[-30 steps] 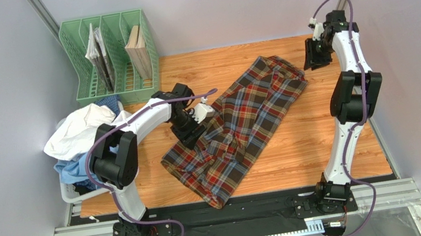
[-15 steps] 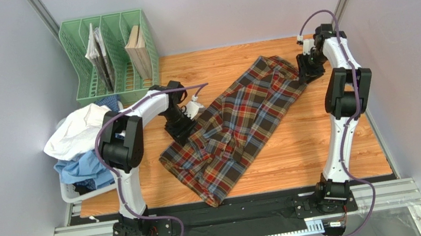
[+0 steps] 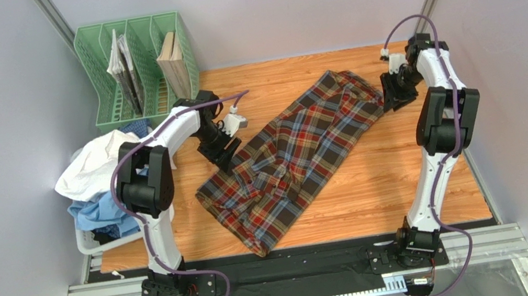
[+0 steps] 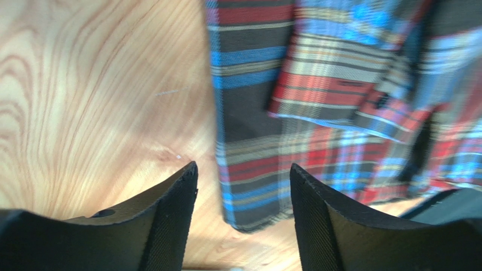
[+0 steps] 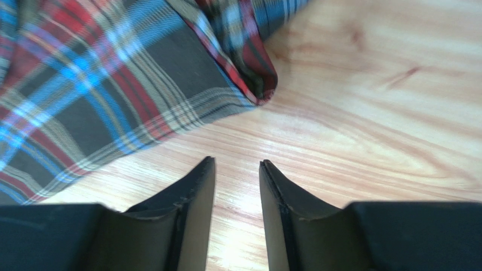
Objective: Fold and stack the long sleeve shirts
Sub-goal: Fold the shirt
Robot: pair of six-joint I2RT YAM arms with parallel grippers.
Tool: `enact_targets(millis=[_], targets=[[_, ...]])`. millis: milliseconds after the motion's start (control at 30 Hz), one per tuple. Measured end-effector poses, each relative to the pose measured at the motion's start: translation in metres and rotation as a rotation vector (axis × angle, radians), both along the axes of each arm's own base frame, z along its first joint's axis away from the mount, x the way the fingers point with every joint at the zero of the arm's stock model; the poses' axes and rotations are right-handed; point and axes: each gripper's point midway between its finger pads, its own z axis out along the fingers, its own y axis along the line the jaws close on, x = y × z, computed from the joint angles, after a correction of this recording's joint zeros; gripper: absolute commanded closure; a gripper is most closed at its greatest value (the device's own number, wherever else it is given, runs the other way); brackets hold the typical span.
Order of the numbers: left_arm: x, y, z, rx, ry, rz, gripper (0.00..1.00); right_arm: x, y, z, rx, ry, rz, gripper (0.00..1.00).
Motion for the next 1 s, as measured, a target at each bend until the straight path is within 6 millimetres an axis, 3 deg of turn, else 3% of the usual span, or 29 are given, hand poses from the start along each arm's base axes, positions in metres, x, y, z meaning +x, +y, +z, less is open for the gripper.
enact_targets(millis=[133,267,433,633,1000], targets=[[-0.004,-0.009,0.024,-0.067,-0.037,0.011,0.3,0.028,0.008,0.031,-0.009,-0.106,0.035,0.57],[-0.011,-0.01,0.025,-0.082,-0.028,0.023,0.29,0.054,0.024,0.049,-0.023,-0.183,0.08,0.55],[-0.017,-0.008,0.019,-0.072,-0.006,0.028,0.28,0.062,0.038,0.027,-0.032,-0.151,0.121,0.52],[-0.018,-0.006,0.014,-0.057,0.003,0.023,0.27,0.06,0.031,-0.008,-0.078,-0.081,0.13,0.52],[-0.021,-0.001,0.003,-0.024,0.035,0.021,0.25,0.063,0.024,-0.015,-0.111,-0.08,0.132,0.61]])
